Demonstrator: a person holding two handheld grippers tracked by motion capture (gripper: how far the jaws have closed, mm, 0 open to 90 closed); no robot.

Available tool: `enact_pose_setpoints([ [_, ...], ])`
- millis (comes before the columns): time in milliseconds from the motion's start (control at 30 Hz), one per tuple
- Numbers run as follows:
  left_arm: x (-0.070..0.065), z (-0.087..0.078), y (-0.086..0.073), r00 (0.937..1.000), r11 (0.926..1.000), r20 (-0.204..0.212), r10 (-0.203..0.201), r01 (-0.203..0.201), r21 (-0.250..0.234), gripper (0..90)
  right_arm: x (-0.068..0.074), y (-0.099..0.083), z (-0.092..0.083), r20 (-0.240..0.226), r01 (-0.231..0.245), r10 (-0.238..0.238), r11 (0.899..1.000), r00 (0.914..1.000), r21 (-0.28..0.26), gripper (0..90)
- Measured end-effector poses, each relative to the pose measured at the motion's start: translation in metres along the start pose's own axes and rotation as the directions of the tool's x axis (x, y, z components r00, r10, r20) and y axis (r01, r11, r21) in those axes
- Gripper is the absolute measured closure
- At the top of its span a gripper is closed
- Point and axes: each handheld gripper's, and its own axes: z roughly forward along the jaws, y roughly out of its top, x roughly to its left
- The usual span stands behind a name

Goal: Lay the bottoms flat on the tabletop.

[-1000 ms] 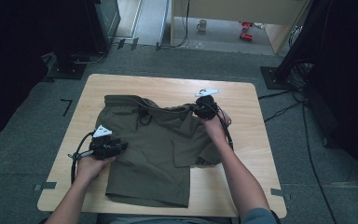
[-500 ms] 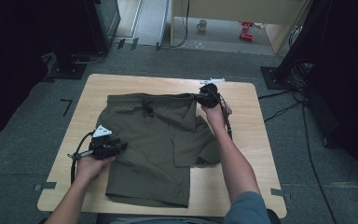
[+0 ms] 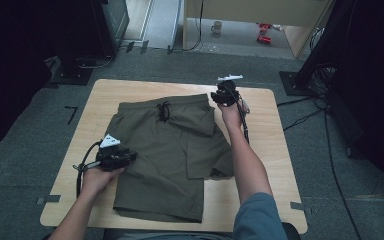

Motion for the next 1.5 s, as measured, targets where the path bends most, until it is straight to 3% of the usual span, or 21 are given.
enact_pose_setpoints([
  [133, -0.001, 0.0, 0.0, 1.0, 1.0, -0.005, 0.006, -0.006, 0.001, 56.8, 0.005, -0.005, -0.016, -0.029, 0.01, -0.011, 0.999, 0.9995, -0.041, 70.8],
  [233, -0.002, 0.001, 0.0, 0.9999, 1.0, -0.009, 0.005, -0.005, -0.002, 56.5, 0.011, -0.015, -0.025, -0.036, 0.046, -0.047, 0.998, 0.9982, -0.038, 72.5],
  [400, -0.003, 0.001, 0.001, 0.9997, 0.9998, -0.014, 0.02, -0.02, 0.002, 55.1, 0.015, -0.026, -0.034, -0.062, 0.038, -0.041, 0.998, 0.9973, -0.04, 73.7],
  [500, -0.003, 0.002, 0.004, 1.0, 0.9999, 0.001, -0.004, 0.004, 0.016, 51.9, 0.02, -0.036, -0.042, -0.091, 0.026, -0.029, 0.999, 0.9954, -0.036, 73.5],
  [567, 0.0, 0.002, 0.007, 0.9975, 0.9985, 0.05, -0.05, 0.049, 0.024, 50.8, 0.024, -0.04, -0.046, -0.107, 0.025, -0.028, 0.999, 0.9938, -0.034, 72.8],
  [600, 0.002, 0.001, 0.012, 0.9933, 0.9966, 0.081, -0.082, 0.082, 0.004, 50.8, 0.027, -0.043, -0.048, -0.112, 0.031, -0.035, 0.999, 0.9931, -0.036, 72.2],
  [667, 0.003, 0.001, 0.014, 0.9932, 0.9963, 0.081, -0.083, 0.085, -0.015, 50.8, 0.029, -0.046, -0.049, -0.114, 0.038, -0.042, 0.999, 0.9926, -0.034, 71.5],
  [833, 0.006, 0.003, 0.022, 0.9975, 0.9978, 0.038, -0.059, 0.06, -0.026, 50.0, 0.043, -0.06, -0.055, -0.146, 0.059, -0.061, 0.998, 0.9875, -0.019, 70.7],
  [933, 0.008, 0.007, 0.027, 0.9991, 0.999, 0.01, -0.041, 0.041, -0.019, 49.4, 0.057, -0.073, -0.06, -0.159, 0.1, -0.101, 0.995, 0.9821, -0.019, 68.9],
  [1400, 0.014, 0.021, 0.041, 0.9995, 0.9998, -0.03, 0.013, -0.014, -0.012, 48.5, 0.085, -0.097, -0.078, -0.203, 0.151, -0.152, 0.988, 0.9673, -0.021, 64.9],
  [1500, 0.016, 0.023, 0.043, 0.9995, 0.9998, -0.03, 0.009, -0.01, -0.018, 48.5, 0.093, -0.105, -0.084, -0.218, 0.158, -0.158, 0.987, 0.9631, -0.021, 62.5],
])
